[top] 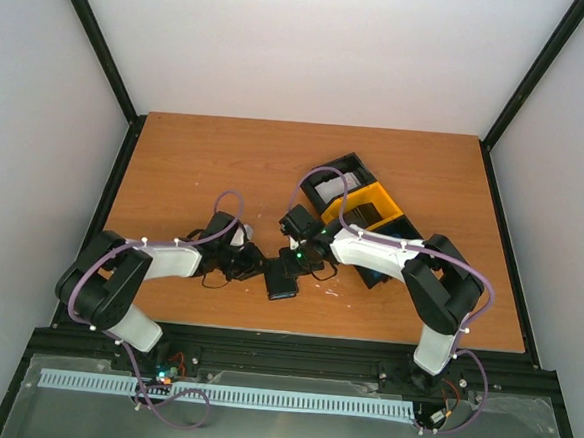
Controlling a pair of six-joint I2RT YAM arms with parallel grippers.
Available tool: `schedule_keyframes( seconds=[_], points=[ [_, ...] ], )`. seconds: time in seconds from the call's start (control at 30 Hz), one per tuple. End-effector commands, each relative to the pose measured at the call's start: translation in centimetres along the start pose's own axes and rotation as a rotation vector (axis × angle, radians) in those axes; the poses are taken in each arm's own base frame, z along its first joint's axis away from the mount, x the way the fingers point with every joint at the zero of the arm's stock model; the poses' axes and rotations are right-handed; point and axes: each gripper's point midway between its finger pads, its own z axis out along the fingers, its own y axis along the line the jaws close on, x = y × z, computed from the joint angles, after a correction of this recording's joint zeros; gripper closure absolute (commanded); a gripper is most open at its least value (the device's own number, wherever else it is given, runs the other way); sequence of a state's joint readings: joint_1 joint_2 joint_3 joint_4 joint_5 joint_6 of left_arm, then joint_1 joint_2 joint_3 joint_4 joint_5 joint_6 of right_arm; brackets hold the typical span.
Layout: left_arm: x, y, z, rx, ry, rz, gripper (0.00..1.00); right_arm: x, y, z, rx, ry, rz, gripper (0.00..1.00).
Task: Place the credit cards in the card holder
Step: Close the card holder at the center of the board.
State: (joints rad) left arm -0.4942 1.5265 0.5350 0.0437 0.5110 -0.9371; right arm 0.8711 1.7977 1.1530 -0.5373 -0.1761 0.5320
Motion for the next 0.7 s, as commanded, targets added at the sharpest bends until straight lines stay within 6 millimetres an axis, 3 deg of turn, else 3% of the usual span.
schedule_keyframes(
  seconds=[0.0,0.67],
  points=[
    [0.4,1.5,0.5,-0.074,0.012,-0.002,0.72,-0.1,0.4,0.0,-0.017,0.010,-0.025,0.97],
    [0.5,1.3,0.6,-0.062,0.025,0.006,0.74,1.4,1.9,2.0,-0.115,0.082,0.002,0.94]
  ],
)
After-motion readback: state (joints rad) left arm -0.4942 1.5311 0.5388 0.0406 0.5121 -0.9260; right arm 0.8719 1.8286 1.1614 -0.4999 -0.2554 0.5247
